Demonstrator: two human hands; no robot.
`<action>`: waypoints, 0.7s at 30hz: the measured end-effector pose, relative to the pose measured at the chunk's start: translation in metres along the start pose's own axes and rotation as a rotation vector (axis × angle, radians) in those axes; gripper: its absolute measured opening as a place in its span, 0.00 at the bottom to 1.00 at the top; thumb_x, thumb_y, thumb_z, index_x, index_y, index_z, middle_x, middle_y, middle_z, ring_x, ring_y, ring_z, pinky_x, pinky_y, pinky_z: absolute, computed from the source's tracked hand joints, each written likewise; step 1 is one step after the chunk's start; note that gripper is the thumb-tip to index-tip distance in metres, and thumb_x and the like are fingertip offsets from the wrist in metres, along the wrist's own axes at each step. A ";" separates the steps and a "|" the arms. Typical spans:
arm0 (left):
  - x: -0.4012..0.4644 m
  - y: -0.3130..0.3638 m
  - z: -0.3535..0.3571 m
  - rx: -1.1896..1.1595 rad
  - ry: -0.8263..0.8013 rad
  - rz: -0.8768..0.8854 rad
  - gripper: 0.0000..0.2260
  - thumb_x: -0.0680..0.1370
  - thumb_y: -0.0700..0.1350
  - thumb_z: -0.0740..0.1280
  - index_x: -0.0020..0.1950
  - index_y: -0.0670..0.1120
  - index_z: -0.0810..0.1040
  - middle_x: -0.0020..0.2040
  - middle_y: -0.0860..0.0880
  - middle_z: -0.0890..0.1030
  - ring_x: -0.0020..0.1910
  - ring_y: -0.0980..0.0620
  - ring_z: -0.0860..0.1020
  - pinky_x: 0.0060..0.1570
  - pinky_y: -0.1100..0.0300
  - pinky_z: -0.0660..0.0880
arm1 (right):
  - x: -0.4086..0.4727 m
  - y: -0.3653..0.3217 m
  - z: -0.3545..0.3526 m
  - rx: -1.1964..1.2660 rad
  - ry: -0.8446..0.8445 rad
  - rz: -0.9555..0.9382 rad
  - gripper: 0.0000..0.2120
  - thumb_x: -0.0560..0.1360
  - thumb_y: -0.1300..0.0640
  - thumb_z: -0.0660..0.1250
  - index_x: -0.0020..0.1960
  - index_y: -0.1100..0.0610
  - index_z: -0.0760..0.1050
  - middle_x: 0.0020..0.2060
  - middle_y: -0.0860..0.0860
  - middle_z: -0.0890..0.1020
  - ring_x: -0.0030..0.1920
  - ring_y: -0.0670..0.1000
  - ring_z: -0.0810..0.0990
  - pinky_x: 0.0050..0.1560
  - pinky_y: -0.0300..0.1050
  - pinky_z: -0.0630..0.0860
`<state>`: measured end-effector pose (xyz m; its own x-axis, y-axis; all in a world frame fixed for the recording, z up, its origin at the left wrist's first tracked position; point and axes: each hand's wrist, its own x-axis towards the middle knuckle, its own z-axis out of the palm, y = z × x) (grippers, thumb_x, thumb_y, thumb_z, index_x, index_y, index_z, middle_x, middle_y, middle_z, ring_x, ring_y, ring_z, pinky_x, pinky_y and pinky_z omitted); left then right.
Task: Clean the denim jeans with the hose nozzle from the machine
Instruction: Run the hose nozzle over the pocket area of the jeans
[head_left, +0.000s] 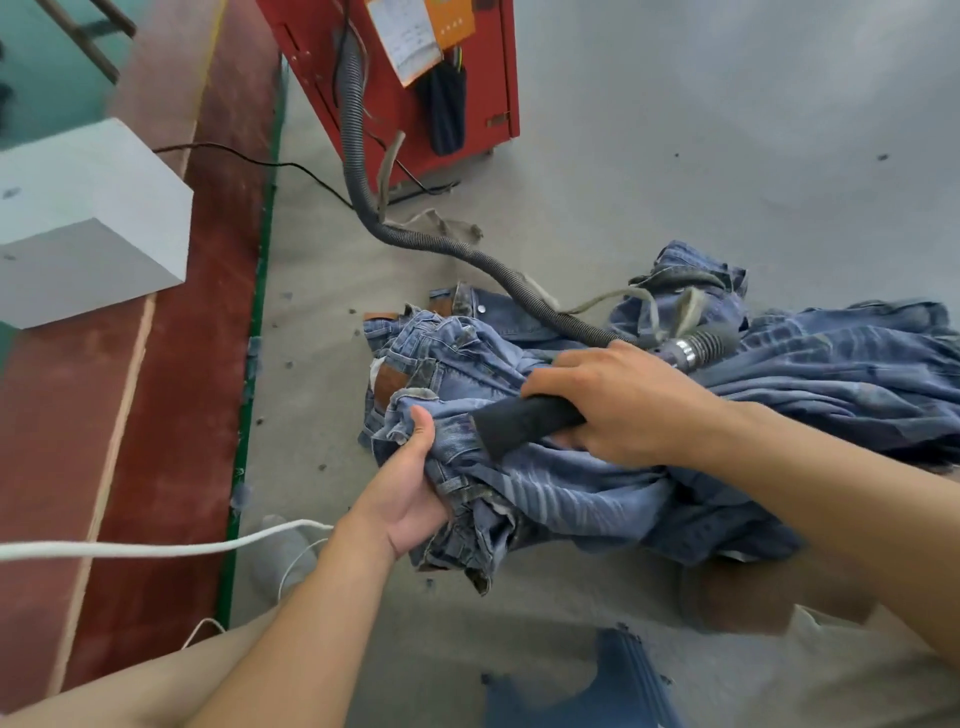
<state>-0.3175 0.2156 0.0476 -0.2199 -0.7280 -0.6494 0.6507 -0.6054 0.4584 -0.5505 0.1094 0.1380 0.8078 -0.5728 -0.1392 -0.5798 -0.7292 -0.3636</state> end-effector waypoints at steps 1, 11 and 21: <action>-0.003 0.003 0.004 0.034 -0.005 -0.016 0.37 0.80 0.69 0.58 0.77 0.42 0.72 0.74 0.36 0.73 0.73 0.36 0.73 0.68 0.41 0.75 | 0.003 -0.002 -0.006 0.103 0.031 0.022 0.16 0.76 0.47 0.71 0.62 0.41 0.75 0.49 0.43 0.78 0.49 0.51 0.79 0.50 0.51 0.74; -0.076 0.088 -0.001 0.516 -0.009 -0.138 0.24 0.87 0.57 0.53 0.76 0.44 0.74 0.72 0.38 0.77 0.71 0.37 0.75 0.70 0.30 0.68 | 0.001 0.016 -0.039 0.127 -0.013 0.103 0.18 0.74 0.49 0.76 0.59 0.35 0.73 0.47 0.37 0.78 0.49 0.49 0.78 0.51 0.56 0.78; -0.065 0.076 0.018 0.570 -0.060 -0.073 0.30 0.83 0.68 0.51 0.74 0.51 0.76 0.74 0.34 0.72 0.59 0.38 0.78 0.71 0.37 0.68 | -0.014 -0.003 -0.043 0.168 -0.039 0.040 0.20 0.74 0.49 0.77 0.60 0.34 0.74 0.49 0.36 0.79 0.50 0.43 0.78 0.52 0.48 0.74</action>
<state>-0.2666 0.2108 0.1356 -0.3012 -0.6849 -0.6635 0.1419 -0.7203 0.6790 -0.5650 0.1036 0.1805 0.7899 -0.5829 -0.1907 -0.5880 -0.6314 -0.5056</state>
